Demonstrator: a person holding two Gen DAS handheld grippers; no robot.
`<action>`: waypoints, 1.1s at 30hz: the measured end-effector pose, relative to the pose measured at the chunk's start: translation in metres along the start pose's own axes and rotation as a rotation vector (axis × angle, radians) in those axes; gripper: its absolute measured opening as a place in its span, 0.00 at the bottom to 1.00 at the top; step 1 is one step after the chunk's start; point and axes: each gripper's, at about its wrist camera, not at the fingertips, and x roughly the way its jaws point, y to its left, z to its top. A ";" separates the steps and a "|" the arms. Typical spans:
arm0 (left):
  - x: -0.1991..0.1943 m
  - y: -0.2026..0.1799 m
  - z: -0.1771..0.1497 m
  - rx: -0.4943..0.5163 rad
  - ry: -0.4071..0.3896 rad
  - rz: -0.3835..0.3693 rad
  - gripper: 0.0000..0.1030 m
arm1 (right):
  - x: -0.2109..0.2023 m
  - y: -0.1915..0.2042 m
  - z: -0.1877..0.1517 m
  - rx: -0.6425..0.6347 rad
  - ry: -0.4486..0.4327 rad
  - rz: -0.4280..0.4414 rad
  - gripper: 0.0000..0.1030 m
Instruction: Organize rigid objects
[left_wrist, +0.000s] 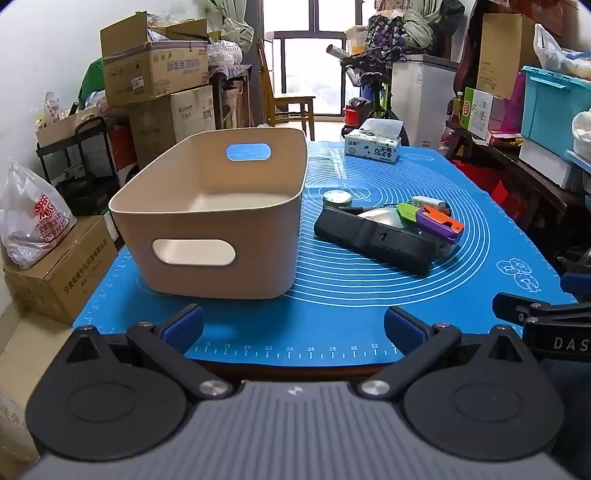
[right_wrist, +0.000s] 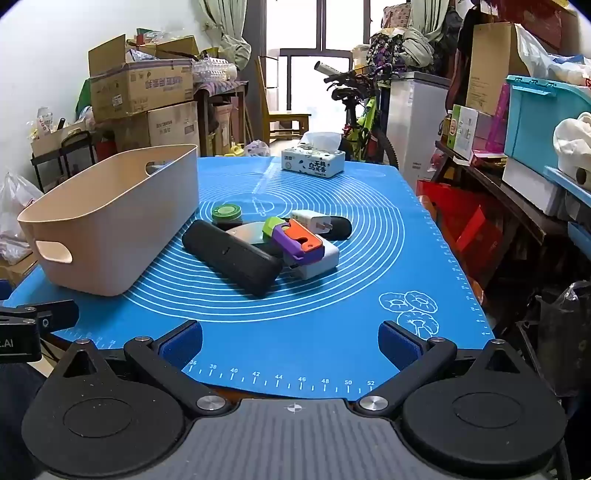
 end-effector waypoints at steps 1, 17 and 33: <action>0.000 0.000 0.000 0.002 0.000 -0.002 0.99 | 0.000 0.000 0.000 -0.001 -0.001 -0.001 0.98; -0.004 -0.001 0.001 0.008 -0.009 0.000 0.99 | 0.002 0.008 0.001 -0.010 0.002 0.003 0.98; -0.007 -0.007 0.000 0.015 -0.017 0.002 0.99 | -0.004 0.003 -0.002 -0.022 0.002 0.005 0.98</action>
